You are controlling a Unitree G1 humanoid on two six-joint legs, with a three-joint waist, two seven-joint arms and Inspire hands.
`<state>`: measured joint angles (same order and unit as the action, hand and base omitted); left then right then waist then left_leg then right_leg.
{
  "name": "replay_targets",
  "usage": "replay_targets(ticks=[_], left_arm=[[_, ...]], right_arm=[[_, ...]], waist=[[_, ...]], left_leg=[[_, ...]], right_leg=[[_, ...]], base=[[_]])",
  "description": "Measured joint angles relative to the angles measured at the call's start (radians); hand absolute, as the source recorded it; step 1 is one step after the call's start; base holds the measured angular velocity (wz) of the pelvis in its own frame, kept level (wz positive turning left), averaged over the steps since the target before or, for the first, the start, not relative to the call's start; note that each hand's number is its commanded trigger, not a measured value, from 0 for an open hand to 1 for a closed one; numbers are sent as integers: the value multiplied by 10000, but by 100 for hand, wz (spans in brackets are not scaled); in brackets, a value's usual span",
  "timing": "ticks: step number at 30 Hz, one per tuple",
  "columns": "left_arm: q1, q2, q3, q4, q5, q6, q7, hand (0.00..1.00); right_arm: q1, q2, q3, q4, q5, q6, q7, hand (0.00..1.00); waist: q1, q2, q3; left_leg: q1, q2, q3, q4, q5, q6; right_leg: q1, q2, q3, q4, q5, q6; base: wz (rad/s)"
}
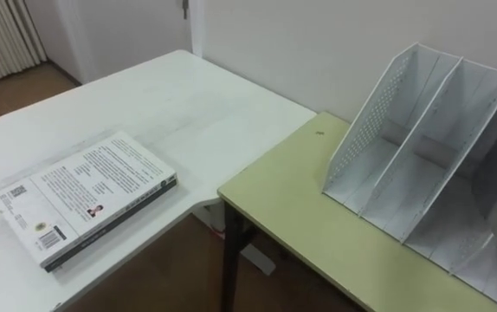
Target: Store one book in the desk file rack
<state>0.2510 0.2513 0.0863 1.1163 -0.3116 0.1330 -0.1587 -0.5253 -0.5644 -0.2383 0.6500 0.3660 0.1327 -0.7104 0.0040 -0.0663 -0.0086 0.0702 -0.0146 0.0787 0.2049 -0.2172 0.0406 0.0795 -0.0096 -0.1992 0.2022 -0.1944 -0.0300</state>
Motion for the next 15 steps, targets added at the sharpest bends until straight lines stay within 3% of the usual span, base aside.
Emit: replay_targets(ticks=[6,15], left_arm=[[72,128,-14,19,124,190,7,0],[176,147,-142,38,900,498,8,0]], right_arm=[[-126,-159,6,351,277,-1,44,0],[-138,-223,117,491,301,-2,158,0]], waist=[[22,-137,-9],[45,-178,-6]], left_leg=[[63,0,-45,0,1,-1],[100,17,-21,-1,1,-1]], right_leg=[[43,9,-1,-59,0,0],[71,23,-1,-151,22,-1]], base=[[0],[0]])
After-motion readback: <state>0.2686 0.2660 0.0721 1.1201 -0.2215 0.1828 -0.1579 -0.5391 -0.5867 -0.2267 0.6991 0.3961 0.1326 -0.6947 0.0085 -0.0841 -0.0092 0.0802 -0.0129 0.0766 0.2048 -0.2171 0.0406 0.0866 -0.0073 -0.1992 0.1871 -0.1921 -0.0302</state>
